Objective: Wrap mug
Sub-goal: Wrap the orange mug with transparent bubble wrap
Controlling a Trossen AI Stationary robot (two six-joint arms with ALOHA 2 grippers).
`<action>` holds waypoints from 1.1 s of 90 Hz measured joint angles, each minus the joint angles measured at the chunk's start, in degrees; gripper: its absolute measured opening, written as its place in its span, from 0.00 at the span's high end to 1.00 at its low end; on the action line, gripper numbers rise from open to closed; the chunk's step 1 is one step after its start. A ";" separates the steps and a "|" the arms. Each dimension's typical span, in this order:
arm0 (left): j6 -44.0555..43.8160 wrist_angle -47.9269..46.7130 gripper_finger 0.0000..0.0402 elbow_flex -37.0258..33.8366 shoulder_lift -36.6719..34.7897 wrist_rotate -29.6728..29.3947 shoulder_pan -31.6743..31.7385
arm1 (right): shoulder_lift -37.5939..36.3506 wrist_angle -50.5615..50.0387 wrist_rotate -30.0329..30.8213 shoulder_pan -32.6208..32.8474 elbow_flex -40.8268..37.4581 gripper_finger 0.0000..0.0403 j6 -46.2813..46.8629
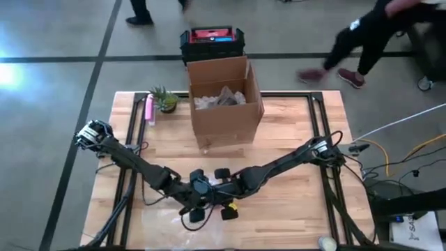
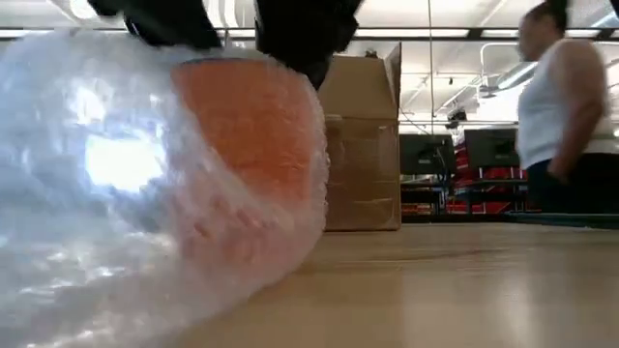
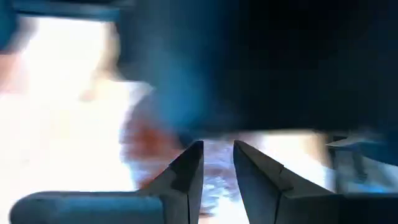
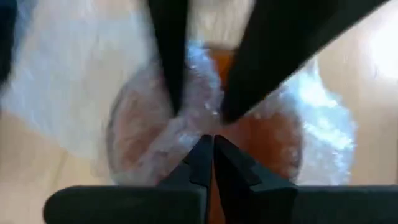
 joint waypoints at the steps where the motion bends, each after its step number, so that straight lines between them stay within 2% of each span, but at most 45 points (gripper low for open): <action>1: -0.01 -0.01 0.81 -0.01 0.16 -0.08 0.11 | 0.00 -0.32 -0.03 0.00 0.07 1.00 0.00; 13: 0.40 1.77 0.81 -0.24 1.45 -0.41 0.38 | -0.05 -7.85 -0.11 0.16 2.77 1.00 0.25; 27: 1.55 1.69 0.81 -0.25 0.88 0.41 0.18 | -0.11 -11.77 -0.07 0.70 4.77 1.00 0.11; 49: 4.89 3.15 0.81 -0.61 -2.15 1.67 -1.34 | -0.01 -8.54 0.77 1.26 4.83 1.00 -2.04; 61: 4.26 1.29 0.81 -0.65 -5.00 2.15 -2.29 | 2.59 -5.61 1.15 1.22 4.68 1.00 -2.10; 72: -0.05 -3.92 0.81 -0.54 -9.53 1.72 -3.72 | 4.44 -6.32 1.00 1.20 4.48 1.00 -2.10; 83: -9.33 -12.72 0.81 -0.53 -13.04 0.60 -5.73 | 4.44 -6.31 0.92 1.15 4.64 1.00 -2.10; 99: -23.40 -21.45 0.81 -1.40 -13.51 1.38 -8.62 | 4.37 -6.78 0.69 0.76 5.19 1.00 -2.06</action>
